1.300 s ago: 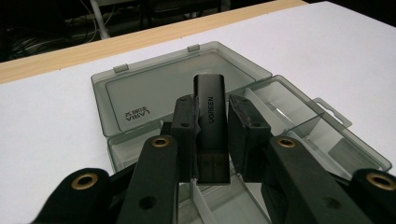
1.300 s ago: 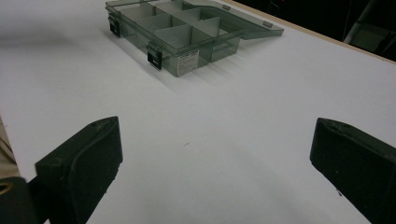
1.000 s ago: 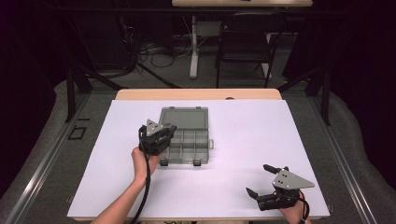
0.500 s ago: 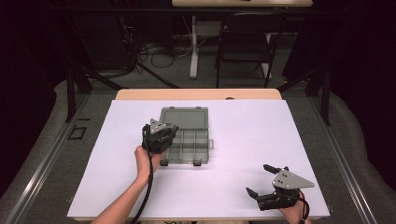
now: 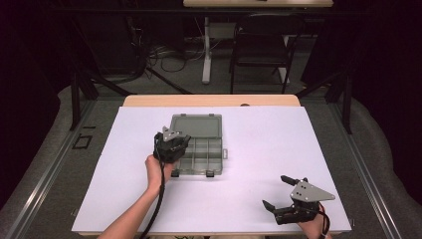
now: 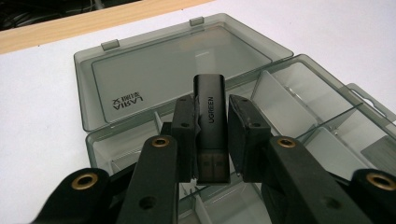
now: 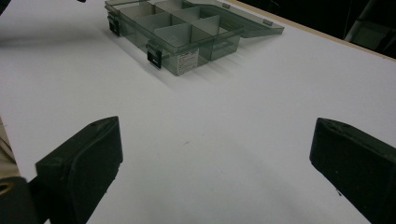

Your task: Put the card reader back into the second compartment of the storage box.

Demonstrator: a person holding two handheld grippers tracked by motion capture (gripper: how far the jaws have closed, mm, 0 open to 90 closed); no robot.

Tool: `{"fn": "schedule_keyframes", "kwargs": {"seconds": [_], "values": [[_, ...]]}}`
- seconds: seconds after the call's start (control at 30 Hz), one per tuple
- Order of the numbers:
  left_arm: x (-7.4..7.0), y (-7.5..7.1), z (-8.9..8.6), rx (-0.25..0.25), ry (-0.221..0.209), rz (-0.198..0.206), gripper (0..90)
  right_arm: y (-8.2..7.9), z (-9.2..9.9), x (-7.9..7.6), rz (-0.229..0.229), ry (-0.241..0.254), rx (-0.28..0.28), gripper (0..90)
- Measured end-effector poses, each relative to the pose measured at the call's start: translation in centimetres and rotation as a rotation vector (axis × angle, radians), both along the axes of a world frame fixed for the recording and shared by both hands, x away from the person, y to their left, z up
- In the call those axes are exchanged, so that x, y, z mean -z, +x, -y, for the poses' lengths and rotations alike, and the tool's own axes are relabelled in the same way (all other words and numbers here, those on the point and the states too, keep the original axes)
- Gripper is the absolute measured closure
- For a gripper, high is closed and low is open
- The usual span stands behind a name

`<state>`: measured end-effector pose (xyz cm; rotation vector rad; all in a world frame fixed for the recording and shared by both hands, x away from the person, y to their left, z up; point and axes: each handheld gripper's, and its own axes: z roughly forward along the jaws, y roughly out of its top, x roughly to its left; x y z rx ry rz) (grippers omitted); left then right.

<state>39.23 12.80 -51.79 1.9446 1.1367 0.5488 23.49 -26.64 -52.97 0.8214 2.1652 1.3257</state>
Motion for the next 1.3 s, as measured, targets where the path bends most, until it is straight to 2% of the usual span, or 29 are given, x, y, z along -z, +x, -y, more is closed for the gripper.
{"fn": "schedule_keyframes", "kwargs": {"seconds": [0.5, 0.63, 0.8, 0.87, 0.97, 1.1, 1.3], "values": [[0.6, 0.5, 0.3, -0.005, 0.018, -0.032, 73.3, 0.0, 0.1, 0.0, -0.001, 0.0, 0.001, 2.1], [0.8, 0.6, 0.4, 0.007, 0.015, -0.033, 71.4, 0.0, 0.1, 0.0, -0.002, 0.0, 0.001, 2.1], [0.0, 0.1, 0.3, 0.009, 0.028, -0.004, 46.6, 0.0, 0.1, -0.1, -0.001, 0.002, 0.003, 2.1], [-0.2, 0.0, 0.2, 0.003, 0.033, -0.009, 34.8, 0.0, 0.1, -0.1, 0.0, 0.006, 0.004, 2.1], [-0.5, -0.2, 0.0, 0.03, 0.026, -0.026, 21.3, 0.0, 0.2, -0.1, 0.0, 0.007, 0.005, 2.1], [-1.0, -0.7, -0.3, 0.05, 0.008, -0.028, 14.8, 0.0, 0.2, 0.0, -0.004, 0.004, 0.005, 2.1], [-1.8, -1.7, -0.6, 0.081, 0.009, -0.033, 4.6, 0.1, 0.0, 0.0, -0.006, -0.002, 0.003, 2.2]]}}
